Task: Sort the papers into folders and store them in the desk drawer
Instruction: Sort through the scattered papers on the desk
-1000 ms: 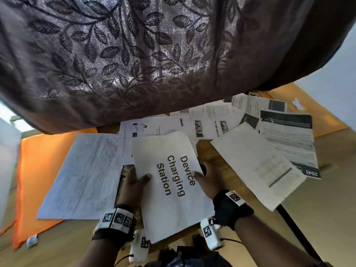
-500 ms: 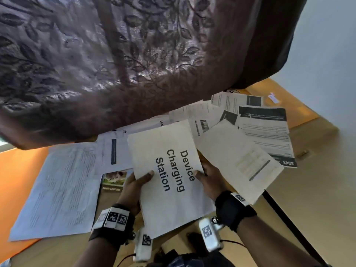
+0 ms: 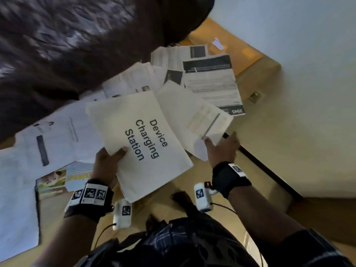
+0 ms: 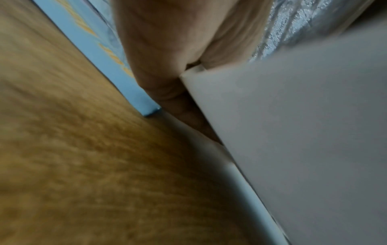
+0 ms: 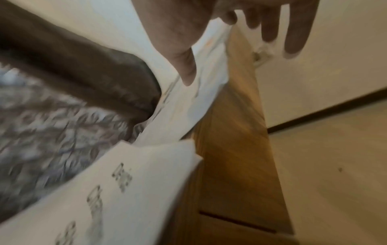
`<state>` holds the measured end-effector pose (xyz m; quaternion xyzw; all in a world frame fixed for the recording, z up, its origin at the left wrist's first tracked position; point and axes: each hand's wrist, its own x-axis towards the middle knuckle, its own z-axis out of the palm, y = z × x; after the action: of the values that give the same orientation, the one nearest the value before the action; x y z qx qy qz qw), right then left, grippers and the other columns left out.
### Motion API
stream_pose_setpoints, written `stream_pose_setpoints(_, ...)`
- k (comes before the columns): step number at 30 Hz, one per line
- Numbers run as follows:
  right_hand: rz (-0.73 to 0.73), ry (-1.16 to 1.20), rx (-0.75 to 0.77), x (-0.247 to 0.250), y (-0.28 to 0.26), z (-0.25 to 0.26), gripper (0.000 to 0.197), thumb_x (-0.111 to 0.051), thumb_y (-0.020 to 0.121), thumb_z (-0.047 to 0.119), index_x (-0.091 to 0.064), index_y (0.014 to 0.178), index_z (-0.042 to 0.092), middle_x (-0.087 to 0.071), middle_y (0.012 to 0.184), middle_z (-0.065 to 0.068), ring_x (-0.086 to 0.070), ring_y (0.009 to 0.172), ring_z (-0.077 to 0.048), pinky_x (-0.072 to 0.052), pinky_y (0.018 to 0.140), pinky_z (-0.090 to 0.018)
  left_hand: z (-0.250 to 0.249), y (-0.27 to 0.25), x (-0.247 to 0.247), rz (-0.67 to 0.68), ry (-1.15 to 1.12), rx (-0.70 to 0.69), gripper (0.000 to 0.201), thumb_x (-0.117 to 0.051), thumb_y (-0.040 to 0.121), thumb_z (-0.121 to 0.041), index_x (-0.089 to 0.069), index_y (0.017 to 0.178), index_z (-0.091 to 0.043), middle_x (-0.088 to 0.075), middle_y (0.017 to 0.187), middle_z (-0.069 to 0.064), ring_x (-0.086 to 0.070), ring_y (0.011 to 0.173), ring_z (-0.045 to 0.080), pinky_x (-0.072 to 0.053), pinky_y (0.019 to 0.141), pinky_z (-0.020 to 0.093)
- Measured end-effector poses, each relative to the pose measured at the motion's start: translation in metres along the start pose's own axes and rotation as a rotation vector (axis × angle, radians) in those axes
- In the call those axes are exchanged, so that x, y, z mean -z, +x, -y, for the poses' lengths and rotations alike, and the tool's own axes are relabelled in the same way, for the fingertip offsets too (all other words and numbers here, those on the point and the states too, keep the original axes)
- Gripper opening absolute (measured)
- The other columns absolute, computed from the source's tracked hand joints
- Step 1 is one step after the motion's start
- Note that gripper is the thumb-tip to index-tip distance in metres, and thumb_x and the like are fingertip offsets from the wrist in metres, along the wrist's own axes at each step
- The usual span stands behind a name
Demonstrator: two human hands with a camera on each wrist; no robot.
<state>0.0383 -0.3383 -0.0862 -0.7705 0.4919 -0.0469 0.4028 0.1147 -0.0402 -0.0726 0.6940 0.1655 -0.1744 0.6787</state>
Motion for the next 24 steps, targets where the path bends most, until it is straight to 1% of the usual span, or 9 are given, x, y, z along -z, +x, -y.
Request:
stream_pose_setpoints(2,0.117,0.275,-0.19,0.001,0.005,-0.007,0.085,-0.076,0.08,0.045,-0.032,0.146,0.014,-0.054,0.133,-0.016,-0.063,0.108,-0.036,-0.057,0.084,-0.05,0.001,0.003,-0.006,-0.013,0.033,-0.014,0.022,-0.064,0.091,-0.007,-0.069,0.112,-0.006,-0.074,0.11,0.012,-0.07,0.101,0.034,-0.055,0.09,0.05)
stream_pose_setpoints(5,0.2,0.342,-0.215,-0.003,0.002,-0.011,0.044,-0.076,0.081,0.037,-0.059,0.112,0.01,-0.068,0.103,-0.013,-0.067,0.074,-0.03,-0.062,0.06,-0.044,-0.003,0.006,-0.01,-0.06,0.148,-0.057,0.026,-0.069,0.088,-0.012,-0.068,0.113,-0.005,-0.073,0.108,0.014,-0.069,0.101,0.034,-0.053,0.093,0.054)
stream_pose_setpoints(10,0.112,0.408,0.071,0.003,-0.012,-0.002,0.011,-0.062,0.088,0.021,-0.06,0.098,0.016,-0.065,0.089,0.001,-0.063,0.081,-0.022,-0.053,0.068,-0.034,-0.009,0.01,-0.024,-0.081,0.195,-0.107,0.036,-0.067,0.089,-0.008,-0.061,0.125,-0.001,-0.066,0.114,0.015,-0.064,0.1,0.028,-0.049,0.096,0.042)
stream_pose_setpoints(13,0.076,0.397,0.196,0.008,-0.022,0.012,0.021,-0.056,0.092,0.02,-0.058,0.112,0.017,-0.067,0.097,-0.001,-0.063,0.09,-0.023,-0.054,0.078,-0.037,-0.01,0.013,-0.027,-0.072,0.207,-0.131,0.041,-0.069,0.089,-0.015,-0.06,0.127,-0.003,-0.066,0.118,0.012,-0.063,0.1,0.027,-0.048,0.093,0.039)
stream_pose_setpoints(17,0.03,0.315,0.448,0.014,-0.038,0.027,0.027,-0.053,0.095,0.021,-0.053,0.122,0.015,-0.068,0.098,-0.007,-0.064,0.085,-0.029,-0.054,0.073,-0.044,-0.004,0.026,-0.025,-0.056,0.265,-0.004,0.07,-0.075,0.08,-0.046,-0.056,0.129,-0.001,-0.061,0.127,0.027,-0.053,0.118,0.053,-0.045,0.098,0.06)
stream_pose_setpoints(18,0.023,0.275,0.503,0.014,-0.04,0.033,0.027,-0.053,0.096,0.021,-0.051,0.123,0.016,-0.068,0.093,-0.007,-0.064,0.079,-0.029,-0.055,0.068,-0.044,-0.003,0.029,-0.025,-0.027,0.249,0.034,0.069,-0.074,0.081,-0.048,-0.056,0.13,-0.003,-0.062,0.126,0.024,-0.053,0.12,0.053,-0.046,0.097,0.06)
stream_pose_setpoints(19,0.001,0.239,0.545,0.014,-0.041,0.039,0.028,-0.052,0.097,0.022,-0.051,0.124,0.017,-0.067,0.089,-0.007,-0.063,0.075,-0.029,-0.054,0.065,-0.044,-0.005,0.03,-0.024,-0.014,0.206,0.009,0.058,-0.074,0.084,-0.043,-0.059,0.127,-0.008,-0.068,0.12,0.014,-0.062,0.114,0.041,-0.053,0.091,0.051)
stream_pose_setpoints(21,-0.038,0.197,0.592,0.016,-0.039,0.049,0.029,-0.051,0.097,0.021,-0.052,0.126,0.018,-0.068,0.09,-0.009,-0.063,0.075,-0.032,-0.054,0.063,-0.044,-0.015,0.024,-0.028,-0.028,0.131,-0.102,0.031,-0.069,0.091,-0.018,-0.061,0.12,-0.014,-0.069,0.103,-0.006,-0.07,0.083,0.002,-0.057,0.072,0.022)
stream_pose_setpoints(24,-0.054,0.148,0.633,0.025,-0.021,0.062,0.028,-0.053,0.096,0.018,-0.058,0.124,0.015,-0.07,0.097,-0.015,-0.065,0.084,-0.036,-0.053,0.068,-0.044,-0.017,0.015,-0.034,-0.038,0.143,-0.152,0.024,-0.065,0.09,-0.004,-0.063,0.112,-0.016,-0.072,0.083,-0.015,-0.066,0.068,-0.009,-0.05,0.072,0.019)
